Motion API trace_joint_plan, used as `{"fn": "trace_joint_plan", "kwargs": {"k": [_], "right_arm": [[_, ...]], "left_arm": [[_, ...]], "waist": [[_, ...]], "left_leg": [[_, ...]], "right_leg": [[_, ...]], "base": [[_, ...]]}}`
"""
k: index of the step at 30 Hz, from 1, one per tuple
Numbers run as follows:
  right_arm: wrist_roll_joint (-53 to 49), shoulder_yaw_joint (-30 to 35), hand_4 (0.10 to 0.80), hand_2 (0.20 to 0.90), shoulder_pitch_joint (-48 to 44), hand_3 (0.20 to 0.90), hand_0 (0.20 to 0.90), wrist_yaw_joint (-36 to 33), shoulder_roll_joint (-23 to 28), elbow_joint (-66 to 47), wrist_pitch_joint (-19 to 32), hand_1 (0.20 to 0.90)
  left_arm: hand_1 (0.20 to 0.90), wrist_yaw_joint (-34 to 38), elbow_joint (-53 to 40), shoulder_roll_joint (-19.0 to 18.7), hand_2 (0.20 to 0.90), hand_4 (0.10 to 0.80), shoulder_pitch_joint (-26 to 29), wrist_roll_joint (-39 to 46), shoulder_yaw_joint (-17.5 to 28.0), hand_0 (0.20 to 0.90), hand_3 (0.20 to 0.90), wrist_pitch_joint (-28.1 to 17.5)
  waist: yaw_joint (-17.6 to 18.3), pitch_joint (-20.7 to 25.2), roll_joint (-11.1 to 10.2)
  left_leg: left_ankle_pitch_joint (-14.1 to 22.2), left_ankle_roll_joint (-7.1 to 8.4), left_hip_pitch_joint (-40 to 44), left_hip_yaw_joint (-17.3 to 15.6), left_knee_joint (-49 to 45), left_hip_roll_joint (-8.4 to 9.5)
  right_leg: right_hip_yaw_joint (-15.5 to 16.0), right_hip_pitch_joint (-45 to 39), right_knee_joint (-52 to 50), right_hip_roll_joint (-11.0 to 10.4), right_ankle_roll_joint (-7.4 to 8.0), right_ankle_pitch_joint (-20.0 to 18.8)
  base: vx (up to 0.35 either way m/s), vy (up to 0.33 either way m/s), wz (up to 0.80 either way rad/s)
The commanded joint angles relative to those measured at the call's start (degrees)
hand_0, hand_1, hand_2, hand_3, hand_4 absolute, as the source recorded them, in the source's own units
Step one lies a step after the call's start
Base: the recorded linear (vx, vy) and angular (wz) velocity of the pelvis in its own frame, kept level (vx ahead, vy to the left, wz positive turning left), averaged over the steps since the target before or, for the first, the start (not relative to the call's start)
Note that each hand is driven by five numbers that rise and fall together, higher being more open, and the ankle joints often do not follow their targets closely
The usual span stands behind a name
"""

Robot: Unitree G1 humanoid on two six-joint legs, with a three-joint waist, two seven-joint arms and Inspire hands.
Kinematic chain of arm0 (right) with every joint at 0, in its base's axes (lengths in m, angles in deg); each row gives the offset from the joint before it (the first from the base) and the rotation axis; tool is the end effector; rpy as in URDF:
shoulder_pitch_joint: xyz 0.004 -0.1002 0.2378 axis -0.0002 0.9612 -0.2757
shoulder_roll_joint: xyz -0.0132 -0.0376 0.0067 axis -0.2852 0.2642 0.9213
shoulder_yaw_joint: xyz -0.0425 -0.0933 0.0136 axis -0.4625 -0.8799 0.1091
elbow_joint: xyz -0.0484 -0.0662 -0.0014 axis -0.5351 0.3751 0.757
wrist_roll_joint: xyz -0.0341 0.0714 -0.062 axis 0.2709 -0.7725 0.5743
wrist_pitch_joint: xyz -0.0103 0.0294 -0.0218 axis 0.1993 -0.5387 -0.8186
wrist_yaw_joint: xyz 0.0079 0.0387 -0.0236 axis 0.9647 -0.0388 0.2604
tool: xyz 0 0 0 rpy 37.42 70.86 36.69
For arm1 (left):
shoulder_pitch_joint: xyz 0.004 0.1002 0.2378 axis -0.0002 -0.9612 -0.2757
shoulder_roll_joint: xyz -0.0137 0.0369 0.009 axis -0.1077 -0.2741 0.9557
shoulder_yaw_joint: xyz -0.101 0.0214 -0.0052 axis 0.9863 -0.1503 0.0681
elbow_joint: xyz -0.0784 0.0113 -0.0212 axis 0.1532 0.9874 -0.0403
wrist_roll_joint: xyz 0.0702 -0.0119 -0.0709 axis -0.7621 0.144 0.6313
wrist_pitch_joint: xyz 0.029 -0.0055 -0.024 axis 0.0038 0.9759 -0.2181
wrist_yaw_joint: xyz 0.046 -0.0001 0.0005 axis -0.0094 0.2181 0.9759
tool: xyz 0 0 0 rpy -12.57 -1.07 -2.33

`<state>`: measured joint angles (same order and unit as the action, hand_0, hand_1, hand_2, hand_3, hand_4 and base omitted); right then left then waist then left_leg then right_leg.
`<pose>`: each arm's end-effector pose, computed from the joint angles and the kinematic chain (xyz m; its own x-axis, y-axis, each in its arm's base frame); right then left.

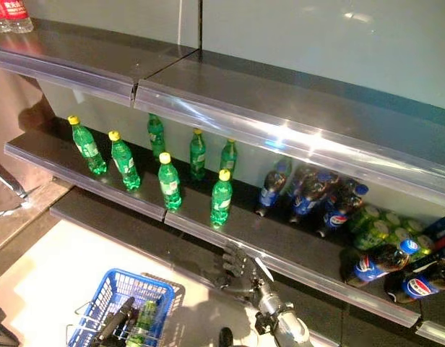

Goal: Pick up the drink and place into the basket.

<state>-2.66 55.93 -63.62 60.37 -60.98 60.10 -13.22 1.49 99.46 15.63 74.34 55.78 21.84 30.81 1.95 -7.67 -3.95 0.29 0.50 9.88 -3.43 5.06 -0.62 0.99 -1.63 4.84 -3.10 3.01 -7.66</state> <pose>0.1358 -0.1818 -0.0441 0.8880 0.3181 -0.3320 -0.2581 0.9424 0.2128 0.0663 0.2101 -0.1073 0.5166 0.3129 -0.7970 -0.8412 0.3590 -0.4043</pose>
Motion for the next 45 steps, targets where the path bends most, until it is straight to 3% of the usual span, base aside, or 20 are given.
{"fn": "trace_joint_plan", "kwargs": {"k": [1, 5, 7, 11, 12, 13, 16, 18, 21, 24, 27, 28, 29, 30, 33, 34, 37, 39, 42, 45], "right_arm": [[-0.1, 2.6, 0.8, 0.9, -2.9, 0.9, 0.9, -0.9, 2.1, -5.3, 6.1, 0.9], [2.0, 2.7, 0.8, 0.9, -2.7, 0.9, 0.9, -1.5, 2.8, -5.8, 6.0, 0.9], [2.5, 3.0, 0.8, 0.9, -2.3, 0.9, 0.9, -2.5, 3.6, -6.7, 6.4, 0.9], [1.5, 4.3, 0.8, 0.9, -3.6, 0.9, 0.9, -4.3, 4.8, -6.3, 7.1, 0.9], [1.1, 5.4, 0.8, 0.9, -4.1, 0.9, 0.9, -4.0, 4.9, -5.8, 7.2, 0.9], [1.0, 5.7, 0.8, 0.9, -4.2, 0.9, 0.9, -4.0, 5.0, -5.6, 7.3, 0.9], [-1.3, 8.5, 0.8, 0.9, -5.1, 0.9, 0.9, -5.1, 4.9, -3.8, 7.9, 0.9], [-1.3, 10.1, 0.8, 0.9, -4.7, 0.9, 0.9, -5.8, 4.2, -3.7, 8.4, 0.9], [-1.0, 12.5, 0.8, 0.9, -2.4, 0.9, 0.9, -5.3, 3.2, -5.0, 9.0, 0.9], [-1.1, 13.9, 0.8, 0.9, -1.5, 0.9, 0.9, -4.8, 2.7, -6.4, 8.0, 0.9], [-0.4, 14.7, 0.8, 0.9, -2.0, 0.9, 0.9, -5.6, 2.2, -6.4, 6.7, 0.9], [-0.6, 14.5, 0.8, 0.9, -2.7, 0.9, 0.9, -6.5, 2.0, -5.7, 6.1, 0.9], [-0.8, 14.4, 0.8, 0.9, -2.9, 0.9, 0.9, -6.9, 2.0, -5.5, 6.0, 0.9], [-1.1, 14.1, 0.8, 0.9, -3.2, 0.9, 0.9, -7.3, 2.0, -5.5, 5.6, 0.9], [-1.6, 14.0, 0.8, 0.9, -3.4, 0.9, 0.9, -7.3, 2.3, -6.0, 4.6, 0.9], [-1.8, 13.9, 0.8, 0.9, -3.3, 0.9, 0.9, -7.4, 2.2, -6.2, 4.9, 0.9], [-1.7, 14.3, 0.8, 0.9, -2.8, 0.9, 0.9, -8.5, 1.6, -5.8, 6.1, 0.9], [-0.4, 14.5, 0.8, 0.9, -3.0, 0.9, 0.9, -9.4, 1.6, -5.9, 6.9, 0.9], [0.5, 14.7, 0.8, 0.9, -3.0, 0.9, 0.9, -9.4, 2.1, -6.1, 6.7, 0.9], [1.7, 14.4, 0.8, 0.9, -3.9, 0.9, 0.9, -8.6, 2.8, -5.8, 6.8, 0.9]], "left_arm": [[0.3, -4.9, -3.9, -2.9, 0.3, 0.1, 7.3, 1.2, 2.8, 0.3, 0.2, -10.9], [0.3, -7.2, -4.3, -2.2, 0.3, 0.1, 6.7, 3.7, 3.4, 0.3, 0.2, -11.9], [0.3, -8.6, -4.9, -2.0, 0.3, 0.1, 6.7, 5.7, 3.6, 0.3, 0.2, -12.1], [0.3, -12.0, -6.5, -1.1, 0.3, 0.1, 6.5, 16.6, 5.1, 0.3, 0.2, -12.9], [0.3, -13.3, -7.5, -1.0, 0.3, 0.1, 6.3, 18.0, 6.3, 0.3, 0.2, -13.7], [0.3, -13.8, -7.7, -1.0, 0.3, 0.1, 6.4, 18.4, 6.6, 0.3, 0.2, -13.9], [0.3, -15.4, -9.5, -1.2, 0.3, 0.1, 8.5, 18.0, 7.7, 0.3, 0.2, -16.0], [0.3, -15.0, -11.0, -1.6, 0.3, 0.1, 9.2, 17.9, 8.2, 0.3, 0.2, -16.8], [0.3, -15.8, -13.0, -3.0, 0.3, 0.1, 7.5, 17.4, 10.5, 0.3, 0.2, -16.3], [0.3, -16.9, -14.4, -4.6, 0.3, 0.1, 5.9, 18.8, 12.4, 0.3, 0.2, -15.0], [0.3, -17.9, -13.9, -6.1, 0.3, 0.1, 6.4, 19.3, 13.7, 0.3, 0.2, -13.9], [0.3, -17.8, -13.5, -6.1, 0.3, 0.1, 7.6, 18.7, 13.3, 0.3, 0.2, -14.1], [0.3, -17.6, -13.6, -6.1, 0.3, 0.1, 7.9, 18.4, 13.0, 0.3, 0.2, -14.3], [0.3, -16.8, -13.9, -5.8, 0.3, 0.1, 8.1, 17.2, 12.8, 0.3, 0.2, -14.7], [0.3, -15.7, -14.3, -5.4, 0.3, 0.1, 8.0, 15.8, 12.6, 0.3, 0.2, -14.9], [0.3, -15.4, -14.3, -5.3, 0.3, 0.1, 8.0, 15.0, 12.5, 0.3, 0.2, -14.8], [0.3, -15.1, -13.2, -4.9, 0.3, 0.1, 9.0, 12.7, 12.4, 0.3, 0.2, -13.9], [0.3, -14.1, -13.9, -3.4, 0.3, 0.1, 9.0, 11.6, 11.7, 0.3, 0.2, -13.6], [0.3, -13.7, -13.7, -2.2, 0.3, 0.1, 8.0, 11.6, 11.7, 0.3, 0.2, -13.8], [0.3, -13.4, -13.0, -2.4, 0.3, 0.1, 7.6, 13.4, 12.5, 0.3, 0.2, -13.9]], "waist": [[-0.3, 4.9, 1.5], [-0.6, 3.6, 0.6], [-0.9, 2.3, 0.1], [-1.3, -0.2, 0.0], [-1.1, -0.2, 0.4], [-1.0, -0.3, 0.5], [0.5, -0.2, 1.5], [0.7, -1.1, 1.4], [0.3, -1.9, 1.2], [-0.4, -2.1, 1.4], [0.3, -0.8, 2.4], [0.6, 0.1, 2.3], [0.4, 0.5, 2.2], [-0.1, 1.1, 1.8], [-0.5, 1.7, 1.4], [-0.1, 1.8, 1.3], [1.3, 1.9, 1.4], [1.6, 1.0, 0.6], [1.2, 0.0, 0.4], [1.0, 0.1, 0.9]], "left_leg": [[2.7, -2.03, -3.4, -0.4, -5.0, 5.45], [5.3, -1.79, -6.9, 0.3, -14.8, 6.33], [3.7, -0.97, -10.5, 0.9, -20.5, 6.04], [0.8, -0.63, -12.4, 3.2, -20.2, 3.18], [0.4, -0.21, -11.3, 3.4, -16.3, 1.0], [0.2, 0.0, -11.0, 3.4, -15.3, 0.46], [0.8, 1.68, -10.2, -0.7, -11.4, -2.38], [3.3, 1.91, -11.4, -1.2, -15.5, -0.98], [5.9, 0.75, -10.9, -1.7, -18.5, 1.19], [6.4, -0.14, -9.3, -3.0, -17.6, 2.29], [5.5, -1.43, -8.2, -2.4, -14.6, 3.17], [5.2, -1.85, -8.0, -1.4, -13.4, 3.98], [5.0, -1.94, -7.9, -1.1, -12.7, 4.45], [4.6, -1.82, -7.6, -0.9, -11.3, 5.39], [3.9, -1.44, -6.7, -0.6, -8.9, 6.88], [3.7, -1.56, -6.3, 0.1, -8.3, 7.71], [4.8, -2.3, -7.4, 1.2, -11.5, 8.22], [2.8, 0.53, -13.5, -0.7, -28.1, 8.44], [0.1, 2.15, -19.9, -0.3, -40.8, 8.94], [0.3, 0.6, -19.8, 1.8, -34.3, 6.4]], "right_leg": [[0.7, -2.9, -2.2, 3.4, 0.16, 5.9], [0.7, -2.4, -4.8, 2.1, -0.82, 6.8], [1.5, -1.7, -6.2, 1.7, -1.29, 6.7], [1.4, -0.5, -8.1, 1.0, -1.74, 6.9], [0.3, 0.2, -8.4, 0.4, -1.35, 7.4], [0.0, 0.4, -8.5, 0.2, -1.19, 7.5], [1.3, 3.0, -9.3, -3.8, 0.85, 7.4], [0.7, 4.0, -10.6, -7.1, 2.81, 6.0], [0.9, 4.6, -13.6, -11.6, 5.11, 4.2], [2.5, 5.8, -16.8, -14.2, 5.72, 1.6], [0.6, 5.9, -19.5, -9.9, 4.39, 4.9], [0.9, 5.4, -18.3, -6.5, 3.54, 6.9], [1.5, 5.1, -17.5, -5.1, 3.0, 7.5], [4.1, 4.1, -15.0, -2.0, 1.78, 8.5], [6.8, 3.4, -11.4, 2.4, 0.69, 8.4], [5.7, 4.0, -10.6, 4.3, 0.48, 7.5], [1.2, 4.1, -11.3, 5.3, -1.1, 8.7], [1.6, 3.1, -12.2, 3.6, -2.43, 9.7], [2.2, 2.3, -12.5, 2.1, -3.12, 9.3], [-1.0, 1.8, -12.2, 2.2, -2.7, 9.1]], "base": [[0.031, -0.025, 0.0], [-0.019, 0.018, 0.03], [-0.107, 0.116, 0.21], [-0.072, 0.318, 0.26], [-0.003, 0.508, 0.07], [-0.004, 0.505, -0.01], [-0.062, 0.614, 0.11], [0.019, 0.615, 0.35], [0.08, 0.433, 0.18], [0.084, 0.397, -0.16], [0.114, 0.292, -0.13], [0.138, 0.182, 0.1], [0.191, 0.173, 0.38], [0.142, 0.079, 0.46], [0.142, 0.037, 0.22], [0.138, 0.007, 0.06], [0.089, -0.019, 0.26], [0.096, -0.015, 0.86], [0.095, 0.095, 0.37], [0.179, 0.253, -0.15]]}}
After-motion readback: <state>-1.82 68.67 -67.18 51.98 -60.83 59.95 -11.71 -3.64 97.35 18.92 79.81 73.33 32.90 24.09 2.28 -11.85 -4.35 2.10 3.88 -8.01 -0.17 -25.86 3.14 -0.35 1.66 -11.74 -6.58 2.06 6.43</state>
